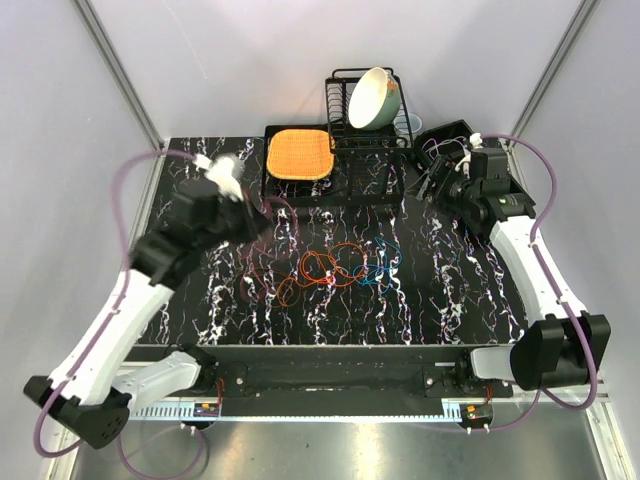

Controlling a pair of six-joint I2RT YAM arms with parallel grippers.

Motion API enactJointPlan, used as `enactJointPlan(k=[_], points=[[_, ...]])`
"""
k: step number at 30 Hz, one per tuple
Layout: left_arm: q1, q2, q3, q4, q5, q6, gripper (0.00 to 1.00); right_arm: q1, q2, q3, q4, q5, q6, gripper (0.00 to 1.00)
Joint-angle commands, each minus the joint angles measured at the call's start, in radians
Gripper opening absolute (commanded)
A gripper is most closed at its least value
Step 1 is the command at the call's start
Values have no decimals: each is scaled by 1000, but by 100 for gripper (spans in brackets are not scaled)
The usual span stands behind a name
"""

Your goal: Untangle the cables

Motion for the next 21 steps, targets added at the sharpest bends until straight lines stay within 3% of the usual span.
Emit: enactJointPlan(k=[1, 4, 8, 13, 21], points=[[-12, -58, -262, 271, 429, -53, 0, 14, -65, 5, 21, -63, 19, 81], [-56, -70, -309, 313, 475, -38, 0, 37, -88, -1, 14, -117, 13, 81], [-106, -38, -295, 342, 555, -10, 0, 58, -146, -58, 104, -333, 10, 81], [-109, 25, -237, 318, 677, 16, 0, 107, -226, -168, 443, -672, 114, 79], [-112, 34, -226, 327, 854, 16, 0, 279, -246, -142, 488, -788, 28, 76]])
